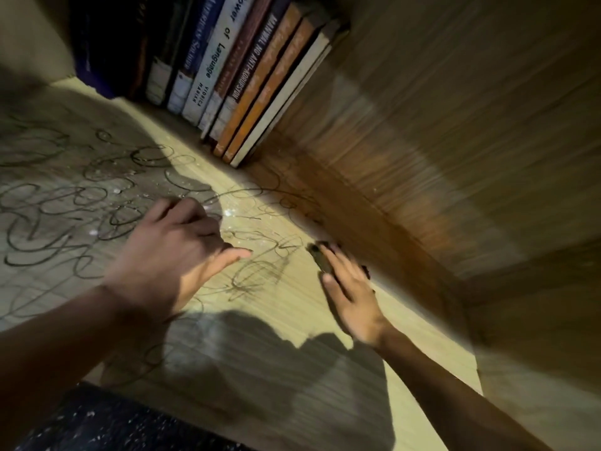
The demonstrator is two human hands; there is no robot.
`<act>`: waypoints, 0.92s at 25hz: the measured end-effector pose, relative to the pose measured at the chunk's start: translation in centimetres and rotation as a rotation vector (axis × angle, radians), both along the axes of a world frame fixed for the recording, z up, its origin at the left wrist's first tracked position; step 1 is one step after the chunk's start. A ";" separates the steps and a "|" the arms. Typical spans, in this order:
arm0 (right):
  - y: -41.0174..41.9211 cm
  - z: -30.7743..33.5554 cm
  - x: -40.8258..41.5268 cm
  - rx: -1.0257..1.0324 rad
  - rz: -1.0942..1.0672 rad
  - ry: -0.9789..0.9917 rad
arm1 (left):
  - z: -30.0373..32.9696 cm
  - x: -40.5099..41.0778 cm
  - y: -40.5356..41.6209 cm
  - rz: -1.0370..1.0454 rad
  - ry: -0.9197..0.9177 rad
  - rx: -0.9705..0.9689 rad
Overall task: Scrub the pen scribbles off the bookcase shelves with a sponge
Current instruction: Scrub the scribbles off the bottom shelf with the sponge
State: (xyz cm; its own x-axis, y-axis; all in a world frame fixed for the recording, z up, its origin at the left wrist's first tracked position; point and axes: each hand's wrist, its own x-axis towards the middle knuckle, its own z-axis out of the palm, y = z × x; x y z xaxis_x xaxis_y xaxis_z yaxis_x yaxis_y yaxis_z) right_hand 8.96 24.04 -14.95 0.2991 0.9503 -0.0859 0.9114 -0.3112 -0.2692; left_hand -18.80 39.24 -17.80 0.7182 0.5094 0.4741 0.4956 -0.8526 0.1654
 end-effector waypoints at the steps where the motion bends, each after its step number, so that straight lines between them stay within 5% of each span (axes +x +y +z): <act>1: -0.7 0.1 1.5 -0.007 -0.003 -0.003 | 0.0 -0.2 0.0 0.017 0.009 -0.012; 6: 7.6 -0.1 5.0 -0.036 -0.362 -0.144 | -1.5 0.9 0.4 0.044 0.044 -0.003; 13: -0.1 0.8 2.3 -0.106 0.171 0.057 | -2.3 1.2 0.4 0.129 0.151 -0.051; 19: 9.0 -0.7 3.5 -0.011 -0.191 -0.228 | -1.4 1.9 0.2 0.173 0.115 -0.052; 23: 3.9 -0.2 0.2 -0.046 0.129 0.082 | -2.4 1.2 0.3 0.174 0.223 -0.055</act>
State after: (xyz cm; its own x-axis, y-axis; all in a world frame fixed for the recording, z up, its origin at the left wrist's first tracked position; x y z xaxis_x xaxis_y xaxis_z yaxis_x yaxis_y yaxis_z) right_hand 9.13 27.95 -15.17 0.1651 0.9749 -0.1491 0.9200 -0.2067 -0.3329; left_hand -17.59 39.58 -20.18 0.7008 0.6549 0.2828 0.6632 -0.7442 0.0796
